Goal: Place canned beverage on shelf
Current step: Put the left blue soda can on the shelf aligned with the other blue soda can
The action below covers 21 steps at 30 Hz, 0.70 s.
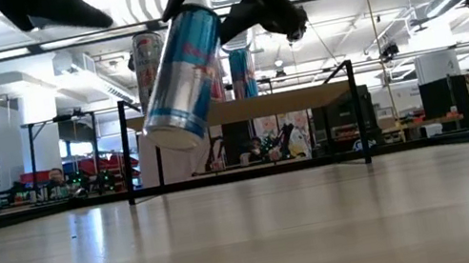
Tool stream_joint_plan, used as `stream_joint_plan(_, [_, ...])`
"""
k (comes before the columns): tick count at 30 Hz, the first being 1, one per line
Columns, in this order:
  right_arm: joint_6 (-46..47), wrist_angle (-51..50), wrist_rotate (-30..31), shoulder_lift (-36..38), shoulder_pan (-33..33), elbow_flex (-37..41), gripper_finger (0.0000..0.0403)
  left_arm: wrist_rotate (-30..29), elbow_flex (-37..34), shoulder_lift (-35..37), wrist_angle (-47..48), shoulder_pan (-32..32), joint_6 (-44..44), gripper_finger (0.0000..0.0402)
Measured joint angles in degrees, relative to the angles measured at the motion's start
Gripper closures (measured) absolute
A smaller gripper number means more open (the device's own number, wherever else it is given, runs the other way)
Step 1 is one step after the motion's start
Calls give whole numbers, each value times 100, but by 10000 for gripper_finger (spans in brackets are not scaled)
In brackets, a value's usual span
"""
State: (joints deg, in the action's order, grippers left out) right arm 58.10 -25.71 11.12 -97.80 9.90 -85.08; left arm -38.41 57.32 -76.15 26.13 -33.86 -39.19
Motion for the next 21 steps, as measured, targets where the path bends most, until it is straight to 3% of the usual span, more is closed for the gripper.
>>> stream_joint_plan(6, [44,364,-315,2,-95,0,162,-10,52,-469,14,140,-418,11])
stream_joint_plan(10, [188,623,-428,2,-93,0,165,-166,116,-685,-150,192,-489,7])
stream_joint_plan(15, [195,763,-510,55,-93,0,163,-290,122,-836,-582,222,-477,33])
stream_joint_plan(21, [195,823,-514,252,-75,0,165,-350,125,-878,-716,281,-469,98])
